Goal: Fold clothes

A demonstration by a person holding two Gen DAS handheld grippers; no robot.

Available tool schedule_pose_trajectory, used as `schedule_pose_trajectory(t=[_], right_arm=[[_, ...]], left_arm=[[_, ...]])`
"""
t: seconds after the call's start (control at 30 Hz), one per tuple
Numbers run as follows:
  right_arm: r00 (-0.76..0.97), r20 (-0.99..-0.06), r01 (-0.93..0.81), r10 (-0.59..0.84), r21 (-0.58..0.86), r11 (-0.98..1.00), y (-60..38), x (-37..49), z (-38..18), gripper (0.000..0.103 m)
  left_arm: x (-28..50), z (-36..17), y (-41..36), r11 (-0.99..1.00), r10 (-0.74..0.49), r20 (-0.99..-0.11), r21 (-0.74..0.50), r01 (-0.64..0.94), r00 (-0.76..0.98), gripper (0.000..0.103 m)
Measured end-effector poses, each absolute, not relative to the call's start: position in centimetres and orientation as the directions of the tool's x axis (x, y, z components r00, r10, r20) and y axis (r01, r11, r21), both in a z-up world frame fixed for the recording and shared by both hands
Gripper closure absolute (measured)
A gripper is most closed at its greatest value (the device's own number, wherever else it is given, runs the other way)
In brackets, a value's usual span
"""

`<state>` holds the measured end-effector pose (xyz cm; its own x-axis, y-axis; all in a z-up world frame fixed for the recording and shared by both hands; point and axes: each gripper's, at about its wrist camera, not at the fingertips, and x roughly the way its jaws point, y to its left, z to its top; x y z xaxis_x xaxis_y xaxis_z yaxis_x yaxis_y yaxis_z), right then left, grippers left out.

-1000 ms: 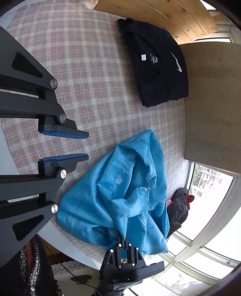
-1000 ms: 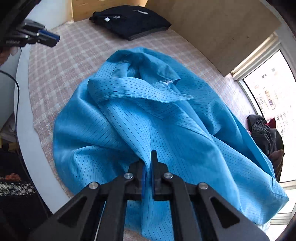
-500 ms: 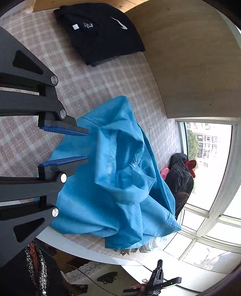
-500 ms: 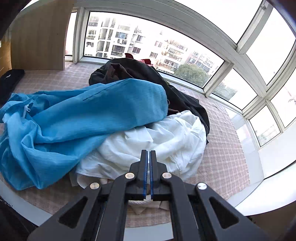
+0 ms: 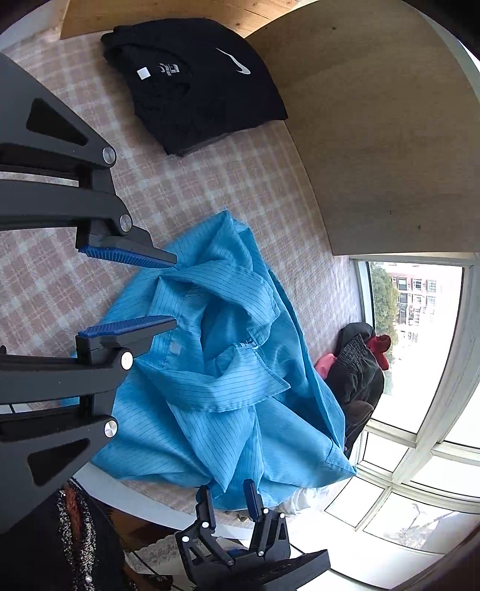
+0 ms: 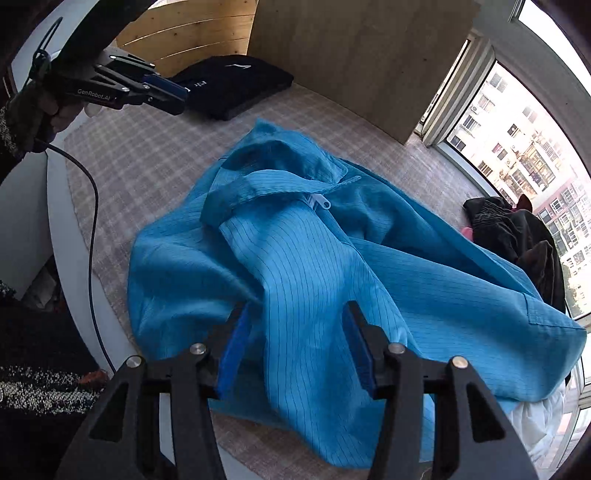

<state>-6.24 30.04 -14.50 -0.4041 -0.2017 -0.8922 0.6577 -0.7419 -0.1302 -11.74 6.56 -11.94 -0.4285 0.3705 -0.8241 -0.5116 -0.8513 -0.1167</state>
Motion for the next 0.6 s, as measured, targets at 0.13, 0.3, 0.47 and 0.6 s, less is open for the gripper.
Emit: schedule_pose_trajectory(t=[0.13,0.3,0.47,0.6], right_arm=[[-0.338,-0.925,0.662,-0.173,-0.103,-0.743,28.9,-8.6,-16.2,0.053],[-0.329,-0.935,0.618,-0.131,-0.108,-0.779,29.6,-10.7,-17.6,0.095],[-0.392,-0.909,0.569,-0.142,-0.118,-0.814,32.9,-10.1,-14.2,0.101],[-0.462,-0.886,0.418,-0.035,-0.183,-0.89,39.4,-9.9,-11.2,0.101]], left_arm=[[-11.7,-13.3,5.6,-0.859,0.376,-0.828,-0.143,-0.491,-0.417,0.078],[-12.3,-13.8,5.2,-0.852,0.382,-0.825,-0.14,-0.504,-0.416,0.076],[-13.9,-14.1,4.7,-0.842,0.383,-0.831,-0.134,-0.523,-0.404,0.076],[-15.1,-14.2,5.2,-0.803,0.391,-0.836,-0.105,-0.587,-0.386,0.075]])
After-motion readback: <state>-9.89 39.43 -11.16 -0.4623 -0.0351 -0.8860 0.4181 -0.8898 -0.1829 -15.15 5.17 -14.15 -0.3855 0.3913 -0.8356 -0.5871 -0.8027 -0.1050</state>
